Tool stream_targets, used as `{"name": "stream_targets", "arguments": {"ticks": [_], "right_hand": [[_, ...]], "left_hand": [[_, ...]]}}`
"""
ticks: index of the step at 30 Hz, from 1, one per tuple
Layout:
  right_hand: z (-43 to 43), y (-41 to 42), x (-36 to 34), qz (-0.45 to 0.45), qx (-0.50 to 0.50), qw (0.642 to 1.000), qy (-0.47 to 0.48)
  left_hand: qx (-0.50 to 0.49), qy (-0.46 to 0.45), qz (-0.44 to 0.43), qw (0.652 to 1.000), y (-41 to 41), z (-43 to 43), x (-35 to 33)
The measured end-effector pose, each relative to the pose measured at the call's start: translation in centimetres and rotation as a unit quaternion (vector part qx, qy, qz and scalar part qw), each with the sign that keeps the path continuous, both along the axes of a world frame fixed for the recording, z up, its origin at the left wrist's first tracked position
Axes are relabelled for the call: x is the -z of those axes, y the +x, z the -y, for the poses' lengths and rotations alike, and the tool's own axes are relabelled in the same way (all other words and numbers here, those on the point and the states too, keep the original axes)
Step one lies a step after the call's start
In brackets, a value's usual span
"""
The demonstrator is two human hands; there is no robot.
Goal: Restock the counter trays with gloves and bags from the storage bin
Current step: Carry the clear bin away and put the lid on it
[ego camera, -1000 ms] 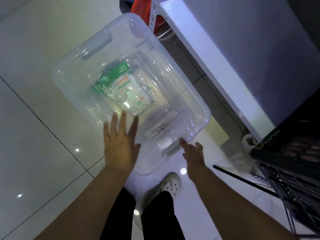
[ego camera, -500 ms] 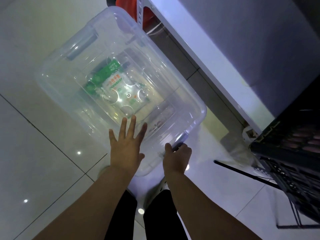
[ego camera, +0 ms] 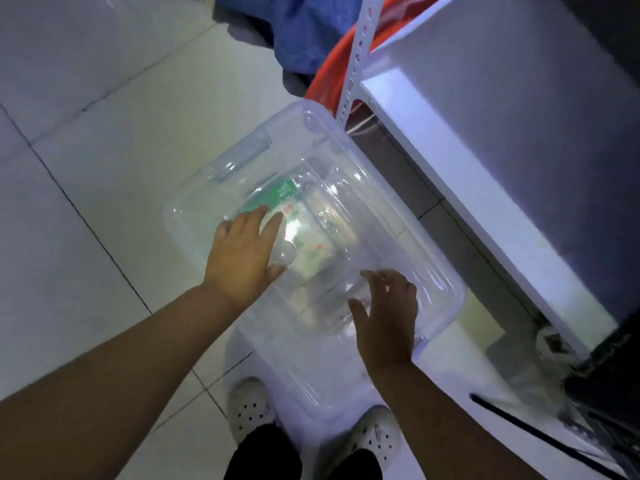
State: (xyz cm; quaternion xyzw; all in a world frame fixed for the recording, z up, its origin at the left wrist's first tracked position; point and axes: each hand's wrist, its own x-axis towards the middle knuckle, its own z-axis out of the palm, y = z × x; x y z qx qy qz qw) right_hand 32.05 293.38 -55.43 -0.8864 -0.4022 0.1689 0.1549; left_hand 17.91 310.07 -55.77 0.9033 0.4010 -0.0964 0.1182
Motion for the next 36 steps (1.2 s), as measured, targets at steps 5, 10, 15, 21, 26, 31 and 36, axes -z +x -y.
{"name": "stream_targets", "arguments": {"ticks": [5, 10, 15, 21, 26, 31, 36], "right_hand": [[-8.1, -1.0, 1.7, 0.012, -0.154, 0.988, 0.028], [-9.6, -1.0, 4.0, -0.015, -0.154, 0.987, 0.034], [-9.7, -0.5, 4.9, -0.013, -0.166, 0.985, 0.045], [-9.7, -0.7, 5.2, 0.001, -0.169, 0.985, 0.024], [-9.9, -1.1, 4.4, 0.001, -0.168, 0.986, 0.010], [-9.9, 0.9, 2.3, -0.029, -0.218, 0.976, 0.000], [-7.4, 7.7, 1.0, 0.051, -0.121, 0.991, -0.031]], "left_hand": [[-0.164, -0.011, -0.010, 0.986, 0.5, -11.4, 2.3], [-0.180, -0.184, 0.009, 0.966, 0.6, -16.1, 3.8], [-0.234, -0.365, 0.038, 0.900, 0.0, -18.4, 4.2], [-0.157, -0.162, 0.103, 0.969, -0.4, -17.8, 5.0], [-0.172, -0.090, 0.171, 0.966, -0.7, -15.5, 4.9], [-0.209, -0.017, 0.095, 0.973, -0.6, -11.0, 3.1], [-0.380, -0.054, 0.081, 0.920, -3.1, 0.2, 1.1]]}}
